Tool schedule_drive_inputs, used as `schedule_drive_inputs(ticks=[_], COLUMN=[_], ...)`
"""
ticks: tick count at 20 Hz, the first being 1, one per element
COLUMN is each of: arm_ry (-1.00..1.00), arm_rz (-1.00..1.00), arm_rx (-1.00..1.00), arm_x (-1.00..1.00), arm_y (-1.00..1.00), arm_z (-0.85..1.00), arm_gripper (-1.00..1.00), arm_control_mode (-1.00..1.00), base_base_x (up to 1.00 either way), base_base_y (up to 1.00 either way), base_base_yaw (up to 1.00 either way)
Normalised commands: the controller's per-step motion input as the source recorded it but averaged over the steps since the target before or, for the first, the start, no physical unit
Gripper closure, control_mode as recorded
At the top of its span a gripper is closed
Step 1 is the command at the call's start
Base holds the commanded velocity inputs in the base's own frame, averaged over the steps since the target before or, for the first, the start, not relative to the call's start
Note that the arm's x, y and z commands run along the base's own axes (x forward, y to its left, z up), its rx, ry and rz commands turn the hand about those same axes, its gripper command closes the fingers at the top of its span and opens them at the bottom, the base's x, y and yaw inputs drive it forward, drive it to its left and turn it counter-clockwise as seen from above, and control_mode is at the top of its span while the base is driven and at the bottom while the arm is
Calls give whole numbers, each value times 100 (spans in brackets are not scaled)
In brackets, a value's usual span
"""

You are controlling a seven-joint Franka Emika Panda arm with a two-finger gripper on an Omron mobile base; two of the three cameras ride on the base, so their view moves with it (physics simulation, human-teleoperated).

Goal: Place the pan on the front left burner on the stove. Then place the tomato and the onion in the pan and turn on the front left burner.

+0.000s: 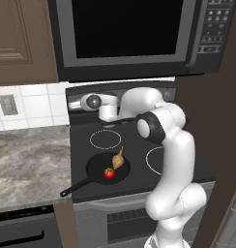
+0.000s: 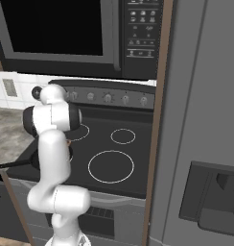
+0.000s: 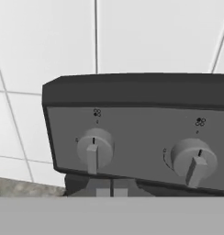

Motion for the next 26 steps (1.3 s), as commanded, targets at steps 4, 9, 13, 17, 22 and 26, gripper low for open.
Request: schedule_drive_inputs(ticks=[4, 9, 13, 17, 22, 26], arm_ry=[0, 0, 0, 0, 0, 0], arm_rz=[0, 0, 0, 0, 0, 0], arm_rx=[-2, -5, -4, -4, -1, 0], arm_x=[46, 30, 33, 35, 31, 27], arm_y=[12, 23, 23, 18, 9, 1], arm_z=[-14, -17, -16, -10, -5, -1], arm_gripper=[100, 100, 100, 100, 100, 100], arm_control_mode=[-100, -100, -100, -100, -100, -100], base_base_x=[0, 0, 0, 0, 0, 0], base_base_y=[0, 0, 0, 0, 0, 0], base_base_yaw=[0, 0, 0, 0, 0, 0])
